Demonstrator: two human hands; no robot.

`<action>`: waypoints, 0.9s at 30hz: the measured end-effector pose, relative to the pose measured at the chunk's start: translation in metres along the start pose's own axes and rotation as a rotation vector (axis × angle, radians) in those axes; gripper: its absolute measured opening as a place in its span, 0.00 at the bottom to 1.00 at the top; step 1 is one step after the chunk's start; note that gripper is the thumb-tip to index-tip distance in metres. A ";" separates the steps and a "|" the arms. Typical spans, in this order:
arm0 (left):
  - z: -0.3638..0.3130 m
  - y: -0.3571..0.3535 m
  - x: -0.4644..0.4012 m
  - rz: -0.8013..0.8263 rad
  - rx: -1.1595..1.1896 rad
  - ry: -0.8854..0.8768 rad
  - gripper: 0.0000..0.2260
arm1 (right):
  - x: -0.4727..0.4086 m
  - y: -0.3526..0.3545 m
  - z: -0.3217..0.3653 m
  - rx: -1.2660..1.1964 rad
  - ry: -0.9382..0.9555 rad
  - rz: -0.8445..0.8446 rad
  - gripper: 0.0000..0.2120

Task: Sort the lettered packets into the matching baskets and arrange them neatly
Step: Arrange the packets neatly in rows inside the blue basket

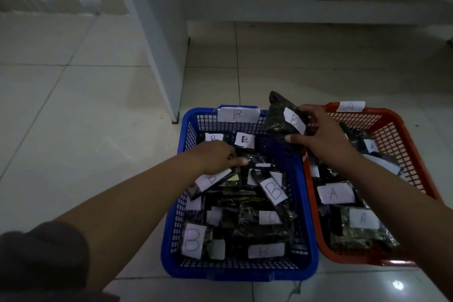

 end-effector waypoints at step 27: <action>0.015 0.056 -0.015 -0.346 0.210 -0.054 0.36 | 0.004 -0.002 -0.022 -0.082 0.035 0.083 0.33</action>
Point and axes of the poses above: each hand's wrist, its own x-axis away from the middle knuckle, its own y-axis out of the back of the hand, z = x × y, the point moved 8 cm from there along -x, towards the middle knuckle
